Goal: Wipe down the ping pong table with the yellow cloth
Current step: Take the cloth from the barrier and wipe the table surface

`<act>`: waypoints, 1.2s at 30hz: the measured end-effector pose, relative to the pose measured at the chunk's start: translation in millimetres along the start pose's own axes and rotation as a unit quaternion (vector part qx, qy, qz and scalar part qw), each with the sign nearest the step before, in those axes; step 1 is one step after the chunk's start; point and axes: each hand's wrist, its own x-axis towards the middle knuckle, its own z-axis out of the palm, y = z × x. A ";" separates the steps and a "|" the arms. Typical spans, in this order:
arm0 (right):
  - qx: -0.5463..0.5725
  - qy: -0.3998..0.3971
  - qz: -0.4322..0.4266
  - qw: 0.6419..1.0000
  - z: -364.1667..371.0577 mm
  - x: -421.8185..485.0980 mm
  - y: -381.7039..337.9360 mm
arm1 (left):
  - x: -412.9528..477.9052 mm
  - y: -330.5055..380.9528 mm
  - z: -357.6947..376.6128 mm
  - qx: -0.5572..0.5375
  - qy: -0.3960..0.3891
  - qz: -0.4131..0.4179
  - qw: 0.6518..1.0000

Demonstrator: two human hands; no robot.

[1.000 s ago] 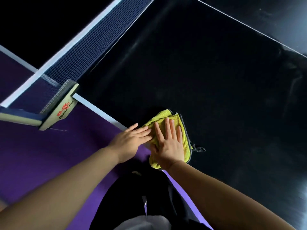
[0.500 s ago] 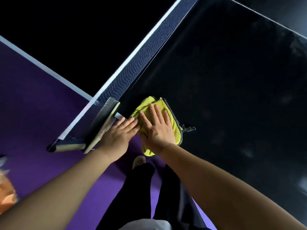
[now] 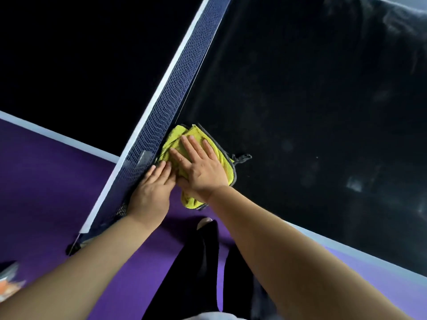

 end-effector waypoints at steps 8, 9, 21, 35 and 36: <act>0.032 0.042 0.112 0.992 -12.9 -73.0 80.3 | 51.8 79.1 -14.3 0.020 -0.053 0.130 0.990; 0.033 0.045 0.126 0.990 -15.4 -86.2 93.5 | 59.4 95.8 -18.5 0.016 -0.078 0.147 0.986; 0.040 0.072 0.299 0.951 -35.3 -267.4 253.9 | 127.0 334.5 -29.0 0.041 -0.131 0.295 0.946; 0.075 0.141 0.493 0.855 -42.6 -462.6 405.8 | 181.3 597.7 -1.4 0.070 -0.131 0.465 0.873; 0.078 0.146 0.503 0.848 -43.5 -473.8 414.6 | 183.0 613.2 0.0 0.072 -0.130 0.470 0.870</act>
